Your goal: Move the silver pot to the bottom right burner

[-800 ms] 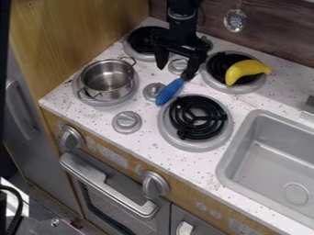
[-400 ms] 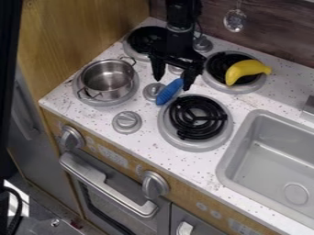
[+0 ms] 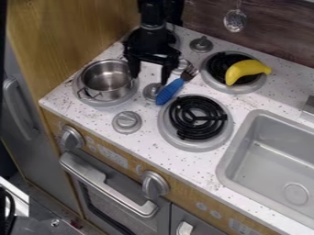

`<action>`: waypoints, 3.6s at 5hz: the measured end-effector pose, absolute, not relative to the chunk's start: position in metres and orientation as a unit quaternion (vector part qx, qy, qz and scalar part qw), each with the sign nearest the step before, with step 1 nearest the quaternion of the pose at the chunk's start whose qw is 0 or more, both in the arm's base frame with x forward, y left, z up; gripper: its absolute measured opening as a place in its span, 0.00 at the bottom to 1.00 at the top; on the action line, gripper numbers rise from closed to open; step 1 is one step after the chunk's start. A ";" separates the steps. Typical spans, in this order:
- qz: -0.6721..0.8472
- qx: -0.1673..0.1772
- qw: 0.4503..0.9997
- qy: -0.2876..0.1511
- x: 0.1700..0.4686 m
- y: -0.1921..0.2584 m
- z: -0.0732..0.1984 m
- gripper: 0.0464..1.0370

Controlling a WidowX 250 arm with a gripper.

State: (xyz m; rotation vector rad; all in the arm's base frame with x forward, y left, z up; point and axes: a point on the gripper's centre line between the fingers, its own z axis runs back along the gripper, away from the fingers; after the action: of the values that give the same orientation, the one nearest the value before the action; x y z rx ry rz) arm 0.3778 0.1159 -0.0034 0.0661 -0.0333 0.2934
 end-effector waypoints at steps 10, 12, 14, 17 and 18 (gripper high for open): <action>0.045 0.040 0.998 -0.014 0.381 0.051 -0.016 0.02; -0.014 0.056 0.998 -0.006 0.363 -0.009 -0.027 0.02; -0.037 0.063 0.997 -0.005 0.360 -0.042 -0.027 0.02; 0.022 0.024 0.999 0.017 0.350 -0.061 -0.028 0.18; 0.042 0.016 0.999 0.026 0.346 -0.058 -0.031 0.45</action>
State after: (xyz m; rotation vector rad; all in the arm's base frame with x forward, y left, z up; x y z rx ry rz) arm 0.3457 -0.0578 -0.0307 0.0323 0.0524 0.0842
